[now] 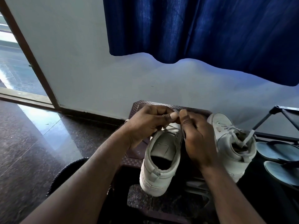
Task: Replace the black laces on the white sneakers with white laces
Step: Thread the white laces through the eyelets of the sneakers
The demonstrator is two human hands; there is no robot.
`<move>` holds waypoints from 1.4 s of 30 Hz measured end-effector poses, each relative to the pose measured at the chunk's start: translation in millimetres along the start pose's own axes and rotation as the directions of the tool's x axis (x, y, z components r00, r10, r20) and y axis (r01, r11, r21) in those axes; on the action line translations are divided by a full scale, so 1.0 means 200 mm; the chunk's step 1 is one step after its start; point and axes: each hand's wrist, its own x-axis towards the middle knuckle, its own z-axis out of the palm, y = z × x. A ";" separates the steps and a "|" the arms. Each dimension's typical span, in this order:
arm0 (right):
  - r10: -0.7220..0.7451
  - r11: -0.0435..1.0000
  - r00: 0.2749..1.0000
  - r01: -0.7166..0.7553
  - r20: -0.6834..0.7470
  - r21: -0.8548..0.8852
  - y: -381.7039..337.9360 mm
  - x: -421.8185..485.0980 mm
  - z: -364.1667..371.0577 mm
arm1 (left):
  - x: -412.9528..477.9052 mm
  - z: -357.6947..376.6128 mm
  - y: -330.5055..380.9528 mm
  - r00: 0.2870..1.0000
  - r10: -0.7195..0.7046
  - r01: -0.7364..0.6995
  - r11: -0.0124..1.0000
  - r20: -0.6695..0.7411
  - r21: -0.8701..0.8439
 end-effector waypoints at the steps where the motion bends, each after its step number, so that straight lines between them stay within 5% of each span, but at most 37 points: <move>1: 0.078 0.991 0.994 -0.085 0.071 0.100 0.00 0.00 0.00 | 0.00 0.00 0.00 1.000 -0.003 0.003 1.000 -0.004 0.002; 6: 0.199 0.851 0.955 -0.280 0.221 0.444 0.01 0.03 -0.01 | 0.01 -0.01 -0.01 0.996 -0.029 0.028 1.000 -0.086 -0.012; 9: 0.260 0.526 0.929 -0.365 0.264 0.768 -0.03 0.04 -0.03 | 0.02 -0.02 -0.01 0.983 -0.087 0.083 0.996 -0.162 -0.029; 11: 0.229 0.373 0.946 -0.302 0.229 0.877 -0.05 0.05 -0.08 | 0.03 -0.04 -0.02 0.960 -0.149 0.155 0.988 -0.238 0.006; 14: 0.158 0.317 0.981 -0.162 0.117 0.934 -0.08 0.08 -0.17 | 0.03 -0.07 -0.05 0.905 -0.203 0.338 0.877 -0.375 0.342; 18: 0.094 0.317 0.994 -0.079 0.051 0.945 -0.11 0.09 -0.27 | 0.03 -0.10 -0.08 0.845 -0.171 0.470 0.688 -0.506 0.553; 24: 0.132 0.328 0.988 -0.117 0.077 0.938 -0.10 0.07 -0.28 | 0.04 -0.12 -0.10 0.807 -0.145 0.537 0.584 -0.572 0.609; 28: 0.308 0.577 0.934 -0.335 0.181 0.745 -0.05 0.06 -0.16 | 0.07 -0.10 -0.12 0.851 -0.011 0.310 0.817 -0.525 0.485; 31: 0.379 0.729 0.908 -0.412 0.179 0.546 -0.04 0.05 -0.10 | 0.08 -0.05 -0.09 0.947 0.091 -0.003 0.961 -0.309 0.275; 35: 0.339 0.765 0.925 -0.377 0.172 0.522 -0.08 0.04 -0.07 | 0.09 0.05 -0.10 0.972 0.213 -0.162 0.911 -0.096 0.381; 42: 0.336 0.756 0.930 -0.360 0.148 0.546 -0.08 0.04 -0.08 | 0.08 -0.08 -0.10 0.919 0.240 0.010 0.779 -0.313 0.627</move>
